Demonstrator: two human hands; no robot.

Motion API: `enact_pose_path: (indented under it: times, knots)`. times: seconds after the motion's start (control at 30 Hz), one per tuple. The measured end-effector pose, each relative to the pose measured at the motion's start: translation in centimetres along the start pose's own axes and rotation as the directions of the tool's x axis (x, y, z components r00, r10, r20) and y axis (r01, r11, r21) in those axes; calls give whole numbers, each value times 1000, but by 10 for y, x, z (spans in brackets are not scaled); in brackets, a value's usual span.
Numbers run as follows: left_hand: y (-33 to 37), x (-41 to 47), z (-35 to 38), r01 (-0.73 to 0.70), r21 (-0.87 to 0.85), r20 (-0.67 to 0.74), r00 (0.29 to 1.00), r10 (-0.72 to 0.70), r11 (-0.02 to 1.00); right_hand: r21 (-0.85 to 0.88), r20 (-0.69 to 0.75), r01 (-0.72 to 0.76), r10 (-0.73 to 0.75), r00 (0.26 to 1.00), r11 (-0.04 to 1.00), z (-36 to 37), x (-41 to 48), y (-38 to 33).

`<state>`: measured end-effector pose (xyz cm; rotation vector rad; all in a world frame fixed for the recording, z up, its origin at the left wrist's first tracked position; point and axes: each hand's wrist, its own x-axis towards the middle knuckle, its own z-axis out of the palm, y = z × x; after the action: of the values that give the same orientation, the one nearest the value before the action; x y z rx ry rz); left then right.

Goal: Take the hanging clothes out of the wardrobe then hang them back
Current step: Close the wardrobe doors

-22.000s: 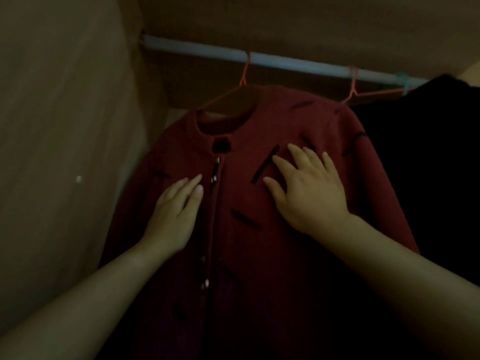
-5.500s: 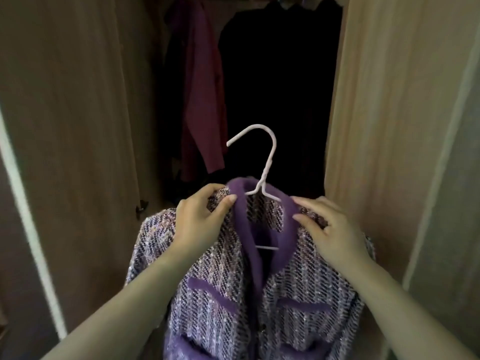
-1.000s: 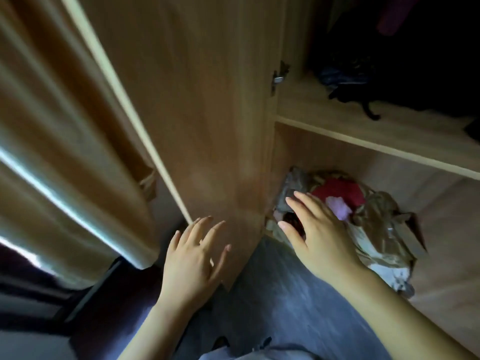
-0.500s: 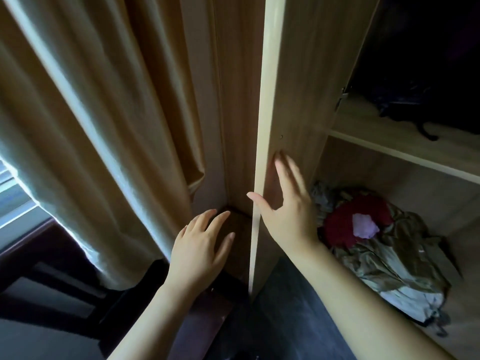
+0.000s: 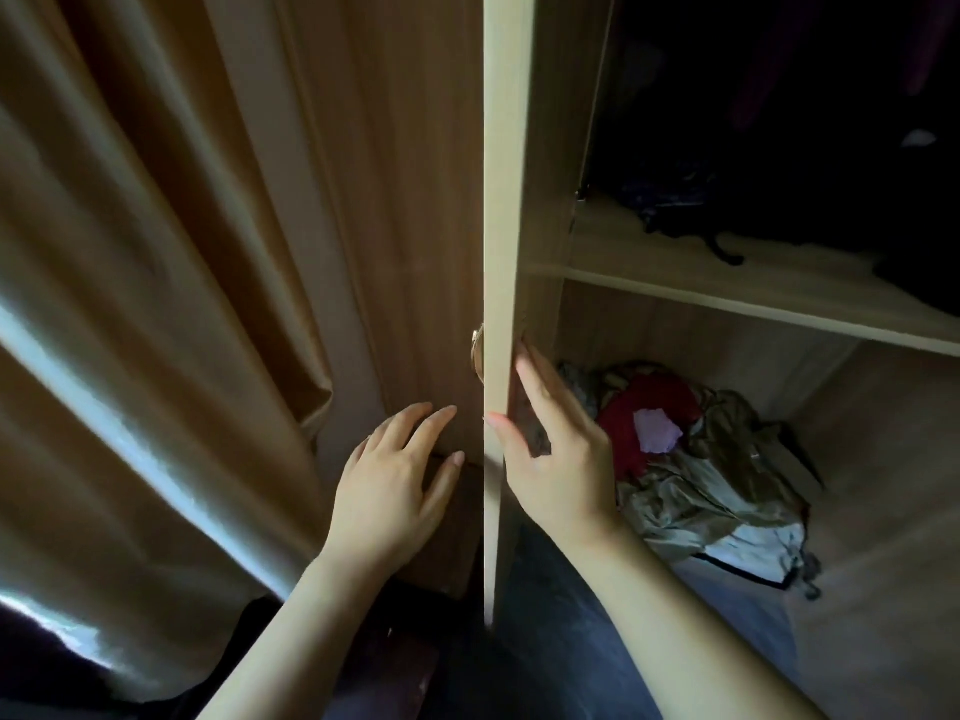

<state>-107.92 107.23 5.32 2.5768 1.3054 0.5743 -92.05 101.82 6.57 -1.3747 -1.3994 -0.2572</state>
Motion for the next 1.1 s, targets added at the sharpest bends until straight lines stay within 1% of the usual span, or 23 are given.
enact_pose_path:
  times: [0.13, 0.27, 0.43, 0.5, 0.57, 0.67, 0.73, 0.83, 0.93, 1.1]
  knots:
    - [19, 25, -2, -110, -27, -38, 993, 109, 994, -45, -48, 17, -19, 999, 999, -36, -13, 18]
    - [51, 55, 5, -272, -88, -78, 961, 266, 958, -63, -128, -89, 80, 988, 994, -81, -28, 42]
    - [103, 103, 24, -484, -123, -101, 875, 474, 866, -93, -196, -255, 233, 952, 963, -136, -26, 76]
    - [125, 122, 32, -544, -112, -119, 838, 533, 831, -104, -216, -304, 277, 936, 947, -155, -19, 90]
    - [148, 143, 38, -590, -104, -152, 805, 574, 800, -117, -245, -326, 290, 925, 938, -170, -11, 109]
    - [179, 176, 49, -636, -85, -197, 765, 613, 767, -104, -279, -334, 295, 914, 937, -186, 4, 142]
    - [197, 198, 59, -662, -55, -219, 739, 638, 748, -89, -328, -347, 302, 895, 934, -194, 16, 165]
    - [218, 228, 74, -658, -35, -227, 738, 636, 752, -89, -395, -337, 278, 876, 937, -205, 31, 201]
    - [233, 256, 93, -637, -5, -240, 749, 618, 771, -106, -401, -322, 256, 880, 941, -215, 44, 234]
    - [246, 295, 122, -640, 116, -330, 697, 637, 760, -110, -345, -304, 250, 905, 946, -230, 69, 289]
